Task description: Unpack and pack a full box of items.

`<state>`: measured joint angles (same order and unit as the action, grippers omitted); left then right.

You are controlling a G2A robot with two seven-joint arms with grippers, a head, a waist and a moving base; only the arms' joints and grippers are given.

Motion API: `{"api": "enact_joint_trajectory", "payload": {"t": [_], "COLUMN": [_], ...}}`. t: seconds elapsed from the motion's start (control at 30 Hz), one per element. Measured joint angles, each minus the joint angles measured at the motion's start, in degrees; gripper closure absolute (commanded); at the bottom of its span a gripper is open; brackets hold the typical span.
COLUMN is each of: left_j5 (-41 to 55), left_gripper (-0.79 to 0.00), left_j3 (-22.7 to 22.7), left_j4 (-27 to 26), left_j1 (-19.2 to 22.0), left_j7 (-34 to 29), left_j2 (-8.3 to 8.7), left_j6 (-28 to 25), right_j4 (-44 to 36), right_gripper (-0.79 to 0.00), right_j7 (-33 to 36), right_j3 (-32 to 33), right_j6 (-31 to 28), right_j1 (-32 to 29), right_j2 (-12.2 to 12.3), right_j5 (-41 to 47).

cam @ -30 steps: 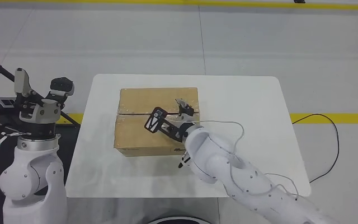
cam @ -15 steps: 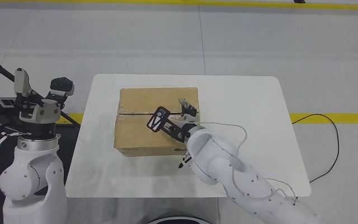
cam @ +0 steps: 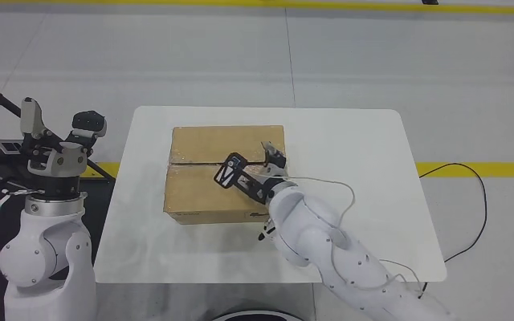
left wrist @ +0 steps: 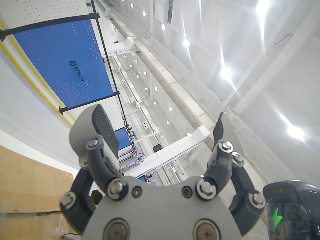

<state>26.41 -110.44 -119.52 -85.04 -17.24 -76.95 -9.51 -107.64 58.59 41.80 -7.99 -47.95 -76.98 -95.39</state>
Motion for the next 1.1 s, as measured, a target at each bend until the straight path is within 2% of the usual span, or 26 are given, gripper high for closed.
{"api": "enact_joint_trajectory", "payload": {"t": [0.17, 0.3, 0.8, 1.03, 1.1], "left_j5": [0.0, 0.0, 0.0, 0.0, 0.0], "left_gripper": [-0.785, -0.785, -0.785, -0.785, -0.785], "left_j3": [0.0, 0.0, 0.0, 0.0, 0.0], "left_j4": [0.0, 0.0, 0.0, 0.0, 0.0], "left_j1": [0.0, 0.0, 0.0, 0.0, 0.0], "left_j7": [0.0, 0.0, 0.0, 0.0, 0.0], "left_j2": [0.0, 0.0, 0.0, 0.0, 0.0], "left_j6": [0.0, 0.0, 0.0, 0.0, 0.0], "right_j4": [-1.2, -1.8, -4.33, -4.89, -5.01], "right_gripper": [-0.785, -0.702, -0.69, -0.637, -0.591], "right_j7": [-0.04, -0.01, 3.03, 3.8, 3.76], "right_j3": [1.03, 1.87, 3.29, 4.39, 4.86], "right_j6": [0.65, 0.55, -0.68, -0.86, -1.13], "right_j1": [-1.15, -2.33, -5.58, -7.35, -7.82], "right_j2": [-0.31, -0.52, -1.4, -1.74, -1.82], "right_j5": [-1.49, -1.54, -4.3, -5.08, -5.05]}}
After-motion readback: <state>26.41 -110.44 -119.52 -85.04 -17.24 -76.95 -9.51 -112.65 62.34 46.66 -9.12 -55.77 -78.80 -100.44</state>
